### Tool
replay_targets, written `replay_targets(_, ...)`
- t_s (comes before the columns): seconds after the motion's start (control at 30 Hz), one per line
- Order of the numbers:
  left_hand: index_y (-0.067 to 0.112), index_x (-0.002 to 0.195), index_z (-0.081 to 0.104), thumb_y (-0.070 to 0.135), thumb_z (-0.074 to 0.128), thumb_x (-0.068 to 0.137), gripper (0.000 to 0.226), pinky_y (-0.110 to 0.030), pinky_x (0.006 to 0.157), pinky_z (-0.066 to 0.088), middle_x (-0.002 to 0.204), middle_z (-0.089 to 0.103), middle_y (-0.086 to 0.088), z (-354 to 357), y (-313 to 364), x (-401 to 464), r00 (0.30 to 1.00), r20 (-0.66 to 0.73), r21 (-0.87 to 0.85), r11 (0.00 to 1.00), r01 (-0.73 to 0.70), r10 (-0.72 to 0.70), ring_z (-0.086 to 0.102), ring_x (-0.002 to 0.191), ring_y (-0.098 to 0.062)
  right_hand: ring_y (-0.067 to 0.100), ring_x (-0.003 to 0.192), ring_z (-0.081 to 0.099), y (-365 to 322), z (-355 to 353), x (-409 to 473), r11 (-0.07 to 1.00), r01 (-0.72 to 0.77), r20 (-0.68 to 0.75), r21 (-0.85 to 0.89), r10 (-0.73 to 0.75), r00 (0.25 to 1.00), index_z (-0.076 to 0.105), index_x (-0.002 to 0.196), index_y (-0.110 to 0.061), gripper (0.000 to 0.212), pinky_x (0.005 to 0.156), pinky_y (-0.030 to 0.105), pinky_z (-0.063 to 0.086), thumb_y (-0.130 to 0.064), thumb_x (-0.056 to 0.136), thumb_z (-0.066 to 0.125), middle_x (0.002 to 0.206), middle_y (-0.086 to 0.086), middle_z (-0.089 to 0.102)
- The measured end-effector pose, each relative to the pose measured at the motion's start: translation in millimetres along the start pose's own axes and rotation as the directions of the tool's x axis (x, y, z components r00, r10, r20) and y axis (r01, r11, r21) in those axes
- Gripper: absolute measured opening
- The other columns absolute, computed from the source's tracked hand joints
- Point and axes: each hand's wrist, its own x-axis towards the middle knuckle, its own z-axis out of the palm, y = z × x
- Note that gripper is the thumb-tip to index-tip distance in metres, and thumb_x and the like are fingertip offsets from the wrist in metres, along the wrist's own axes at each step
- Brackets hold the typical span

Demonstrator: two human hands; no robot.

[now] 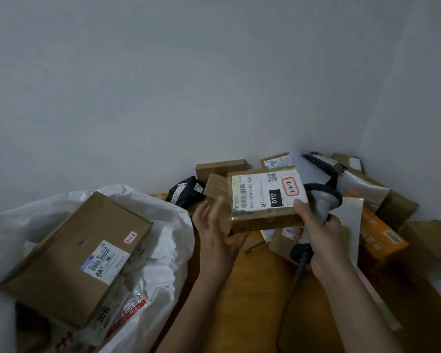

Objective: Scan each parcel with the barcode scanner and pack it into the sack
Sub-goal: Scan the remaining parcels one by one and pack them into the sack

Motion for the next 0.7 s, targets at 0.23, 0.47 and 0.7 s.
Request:
replay_targets(0.23, 0.025, 0.138, 0.036, 0.056, 0.074, 0.075, 0.08, -0.041, 0.09, 0.056, 0.121, 0.068, -0.008, -1.6, 21.3, 7.7, 0.545, 0.676, -0.497, 0.239, 0.834, -0.496, 0.068, 0.108, -0.023, 0.02, 0.089, 0.07, 7.2, 4.7, -10.5, 1.0, 0.002, 0.009, 0.015, -0.002, 1.0, 0.048, 0.132, -0.011, 0.091, 0.069, 0.037, 0.059, -0.052, 0.058, 0.084, 0.105, 0.005, 0.07)
replay_targets(0.47, 0.021, 0.142, 0.041, 0.023, 0.084, 0.073, 0.082, -0.043, 0.09, 0.055, 0.129, 0.064, -0.011, 5.7, 44.3, 10.3, 0.585, 0.681, -0.659, -0.02, 0.752, -0.44, 0.066, 0.111, -0.03, 0.029, 0.091, 0.067, 15.8, 8.8, -18.8, 0.992, 0.094, 0.063, -0.085, -0.089, 0.994, 0.049, 0.127, -0.009, 0.105, 0.077, 0.049, 0.056, -0.065, 0.044, 0.081, 0.106, 0.01, 0.069)
replay_targets(0.7, 0.012, 0.131, 0.059, 0.023, 0.079, 0.078, 0.058, -0.043, 0.092, 0.053, 0.126, 0.065, -0.017, 7.1, 64.8, 11.6, 0.571, 0.719, -0.627, -0.018, 0.778, -0.396, 0.064, 0.114, -0.031, 0.021, 0.088, 0.069, 18.3, 13.3, -20.9, 0.993, 0.101, 0.142, -0.054, -0.093, 0.986, 0.045, 0.127, -0.012, 0.096, 0.065, 0.035, 0.054, -0.055, 0.05, 0.082, 0.105, 0.008, 0.069)
